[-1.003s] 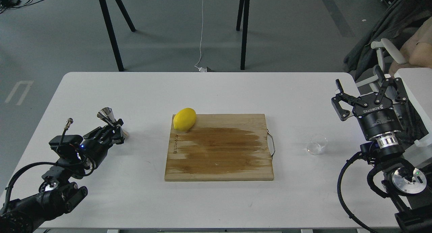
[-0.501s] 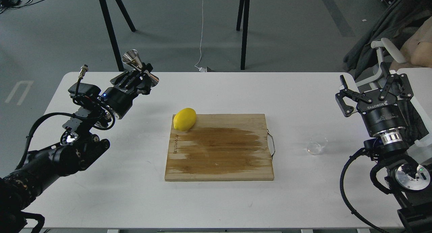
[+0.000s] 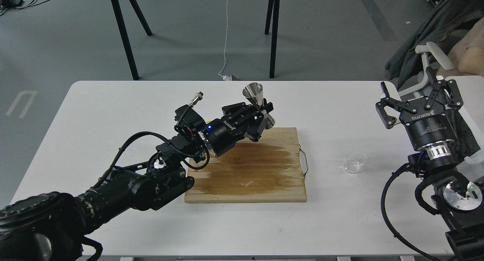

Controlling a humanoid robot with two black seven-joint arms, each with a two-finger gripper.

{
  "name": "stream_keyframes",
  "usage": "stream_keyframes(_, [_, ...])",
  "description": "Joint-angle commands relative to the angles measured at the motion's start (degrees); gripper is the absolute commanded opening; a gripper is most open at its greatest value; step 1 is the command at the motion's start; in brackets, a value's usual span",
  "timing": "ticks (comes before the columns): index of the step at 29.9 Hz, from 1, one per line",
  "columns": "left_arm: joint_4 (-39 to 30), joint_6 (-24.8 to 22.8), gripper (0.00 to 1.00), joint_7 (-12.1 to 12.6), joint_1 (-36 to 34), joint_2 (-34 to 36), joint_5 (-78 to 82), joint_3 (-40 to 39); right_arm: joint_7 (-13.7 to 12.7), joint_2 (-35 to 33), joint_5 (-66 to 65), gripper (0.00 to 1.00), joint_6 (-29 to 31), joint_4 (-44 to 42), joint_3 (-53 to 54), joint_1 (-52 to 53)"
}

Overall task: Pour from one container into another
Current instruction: 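Lift the jigger with the left hand and carry it over the board, then lower the jigger onto the board beside the lemon and release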

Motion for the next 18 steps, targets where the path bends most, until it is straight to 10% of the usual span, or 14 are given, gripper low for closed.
stream_keyframes(1, [2.81, 0.0, 0.09, 0.0, 1.29, -0.65, 0.77, 1.82, 0.0, 0.01, 0.0, 0.99, 0.0, 0.0, 0.0, -0.01])
stream_keyframes(18, [9.32, 0.0, 0.13, 0.0, 4.45, -0.65, 0.68, 5.08, 0.0, 0.27, 0.0, 0.99, 0.0, 0.09, -0.17, -0.01])
